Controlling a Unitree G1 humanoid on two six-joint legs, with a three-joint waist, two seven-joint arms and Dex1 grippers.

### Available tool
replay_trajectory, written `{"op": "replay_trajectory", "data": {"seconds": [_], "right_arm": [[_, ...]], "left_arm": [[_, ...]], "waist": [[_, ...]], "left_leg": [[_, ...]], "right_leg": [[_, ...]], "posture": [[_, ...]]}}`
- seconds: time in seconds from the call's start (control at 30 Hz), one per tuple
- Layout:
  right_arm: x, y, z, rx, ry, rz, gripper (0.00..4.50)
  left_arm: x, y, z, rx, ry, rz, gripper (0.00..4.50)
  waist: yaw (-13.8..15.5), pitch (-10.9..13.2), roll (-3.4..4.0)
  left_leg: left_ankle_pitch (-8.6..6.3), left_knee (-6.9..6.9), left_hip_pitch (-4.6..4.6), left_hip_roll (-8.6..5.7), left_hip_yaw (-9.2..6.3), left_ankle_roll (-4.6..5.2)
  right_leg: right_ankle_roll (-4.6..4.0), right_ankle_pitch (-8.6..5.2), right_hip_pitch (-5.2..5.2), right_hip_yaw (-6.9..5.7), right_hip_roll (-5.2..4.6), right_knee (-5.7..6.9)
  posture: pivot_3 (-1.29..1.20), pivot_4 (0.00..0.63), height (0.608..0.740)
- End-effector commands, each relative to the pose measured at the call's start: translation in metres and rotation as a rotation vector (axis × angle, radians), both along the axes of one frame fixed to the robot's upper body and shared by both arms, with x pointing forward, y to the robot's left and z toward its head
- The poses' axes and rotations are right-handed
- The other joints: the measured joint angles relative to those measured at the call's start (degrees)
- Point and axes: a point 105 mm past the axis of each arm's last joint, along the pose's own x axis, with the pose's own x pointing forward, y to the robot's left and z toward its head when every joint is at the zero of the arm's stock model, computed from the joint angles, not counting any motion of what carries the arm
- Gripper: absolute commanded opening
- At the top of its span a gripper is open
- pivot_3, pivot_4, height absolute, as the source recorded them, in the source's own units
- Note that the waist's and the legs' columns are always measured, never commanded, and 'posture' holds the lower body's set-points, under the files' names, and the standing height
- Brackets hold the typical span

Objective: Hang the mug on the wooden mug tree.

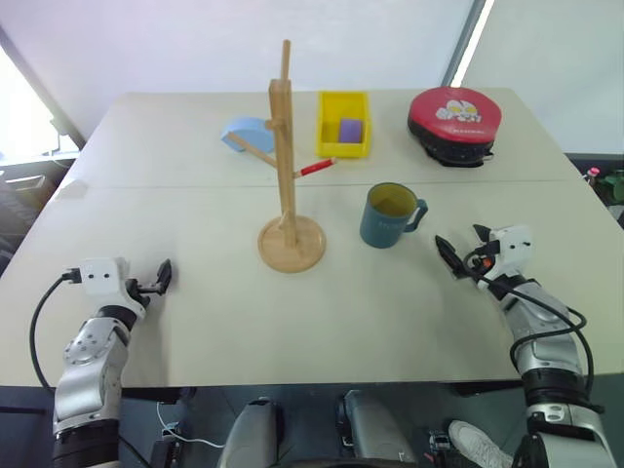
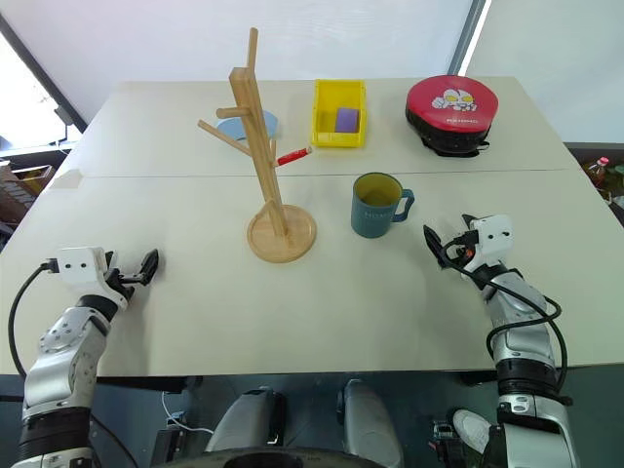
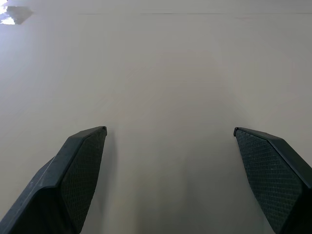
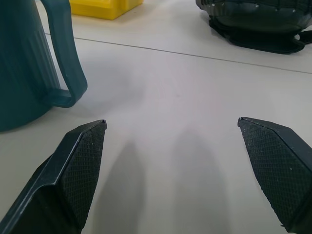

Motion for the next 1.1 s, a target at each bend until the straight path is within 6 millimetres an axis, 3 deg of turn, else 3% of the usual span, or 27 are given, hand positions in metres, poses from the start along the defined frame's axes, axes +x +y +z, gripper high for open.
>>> {"op": "replay_trajectory", "data": {"seconds": [0.03, 0.2, 0.43, 0.73, 0.9, 1.1], "right_arm": [[0.004, 0.002, 0.013, -0.010, -0.058, 0.001, 4.48], [0.004, 0.003, 0.013, -0.014, -0.061, 0.000, 4.48], [-0.003, 0.004, 0.006, -0.020, -0.052, -0.007, 4.48], [-0.003, 0.011, 0.012, -0.027, -0.067, 0.014, 4.48], [-0.005, 0.017, 0.019, -0.004, -0.092, 0.057, 4.48], [0.002, 0.026, 0.025, -0.014, -0.113, 0.088, 4.48]], "left_arm": [[0.000, 0.004, 0.012, 0.018, -0.035, 0.019, 4.50], [-0.001, 0.005, 0.011, 0.021, -0.029, 0.027, 4.50], [-0.007, -0.026, 0.007, -0.016, -0.034, -0.078, 4.50], [-0.005, -0.067, 0.021, -0.029, -0.107, -0.299, 4.50], [-0.011, -0.100, 0.027, -0.042, -0.126, -0.511, 4.50], [-0.034, -0.141, 0.028, 0.004, -0.100, -0.810, 4.50]], "waist": [[0.00, 0.00, 0.00], [-0.01, 0.00, 0.00], [0.01, 0.00, 0.00], [0.00, 0.00, 0.01], [-0.03, -0.01, 0.01], [-0.10, -0.01, 0.02]], "left_leg": [[0.00, 0.00, 0.00, 0.00, 0.00, 0.00], [0.00, 0.00, 0.01, 0.00, 0.00, 0.00], [0.00, -0.01, -0.01, 0.00, 0.01, 0.00], [0.00, 0.00, 0.00, 0.00, 0.01, 0.00], [0.00, 0.00, 0.00, 0.00, 0.01, 0.00], [0.00, -0.01, 0.01, 0.00, 0.02, 0.00]], "right_leg": [[0.00, 0.00, 0.00, 0.00, 0.00, 0.00], [0.00, 0.00, 0.00, 0.00, 0.01, 0.00], [0.00, 0.00, 0.00, 0.01, -0.02, -0.02], [-0.01, 0.00, 0.01, 0.01, 0.01, 0.00], [-0.01, 0.00, 0.01, 0.01, 0.01, -0.01], [-0.02, -0.01, 0.01, 0.02, 0.02, -0.01]], "posture": [[0.00, 0.150, 0.740], [0.00, 0.150, 0.740], [0.00, 0.150, 0.740], [0.00, 0.150, 0.740], [0.00, 0.150, 0.740], [0.00, 0.150, 0.740]]}}
